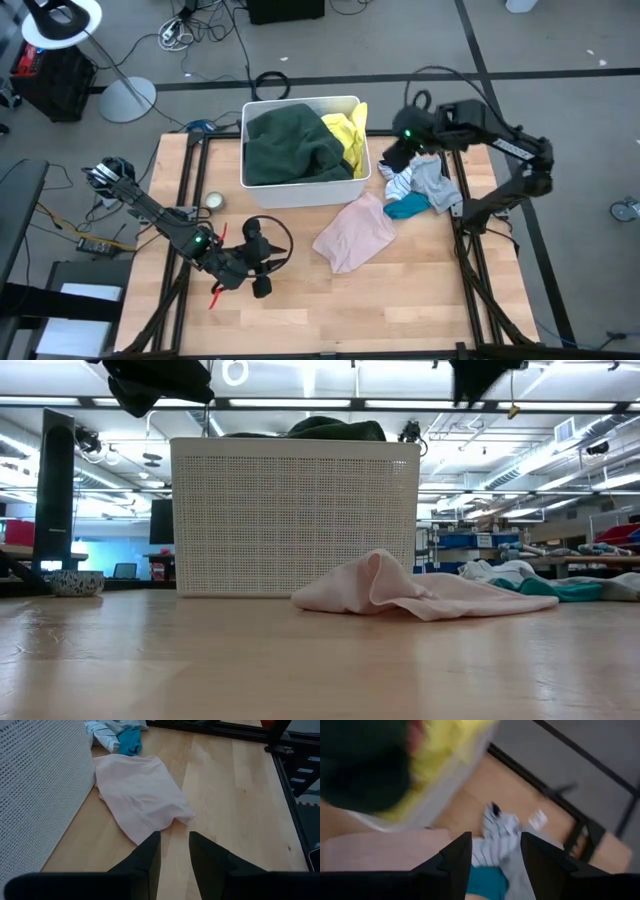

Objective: Sort clothes
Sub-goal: Put the gray short into the laundry bin

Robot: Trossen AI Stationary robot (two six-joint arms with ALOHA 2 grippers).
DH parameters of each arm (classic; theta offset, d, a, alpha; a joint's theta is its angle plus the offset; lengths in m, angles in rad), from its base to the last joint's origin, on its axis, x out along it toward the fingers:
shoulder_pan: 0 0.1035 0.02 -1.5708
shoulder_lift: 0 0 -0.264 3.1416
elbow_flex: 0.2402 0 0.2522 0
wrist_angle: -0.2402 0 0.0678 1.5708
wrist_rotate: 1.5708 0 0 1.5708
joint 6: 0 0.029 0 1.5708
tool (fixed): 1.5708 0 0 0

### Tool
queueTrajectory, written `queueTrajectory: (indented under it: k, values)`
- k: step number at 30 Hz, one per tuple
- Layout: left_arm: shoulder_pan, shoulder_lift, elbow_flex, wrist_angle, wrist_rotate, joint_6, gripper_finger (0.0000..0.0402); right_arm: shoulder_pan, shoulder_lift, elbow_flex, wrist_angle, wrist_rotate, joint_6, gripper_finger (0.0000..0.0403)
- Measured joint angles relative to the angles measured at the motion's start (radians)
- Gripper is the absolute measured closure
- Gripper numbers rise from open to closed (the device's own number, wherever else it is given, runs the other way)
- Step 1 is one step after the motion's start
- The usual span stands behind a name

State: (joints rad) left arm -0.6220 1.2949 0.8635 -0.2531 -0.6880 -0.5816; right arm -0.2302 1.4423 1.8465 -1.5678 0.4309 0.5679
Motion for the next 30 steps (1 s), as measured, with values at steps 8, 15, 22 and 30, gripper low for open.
queueTrajectory:
  k: [8, 15, 22, 30]
  values:
    - [0.0, 0.001, 0.0, 0.025, 0.0, 0.0, 0.0296, 0.004, -0.237, -0.489, 0.137, 0.013, 0.193, 0.0232]
    - [0.009, 0.035, 0.0, 0.083, 0.038, 0.025, 0.0296, -0.05, -0.359, -0.859, 0.291, -0.102, 0.275, 0.0232]
    - [0.051, 0.048, 0.0, 0.105, 0.098, 0.032, 0.0296, -0.148, -0.365, -1.107, 0.454, -0.148, 0.225, 0.0231]
    - [0.06, 0.055, 0.0, 0.105, 0.111, 0.043, 0.0296, -0.347, -0.36, -1.279, 0.704, -0.192, 0.081, 0.0233]
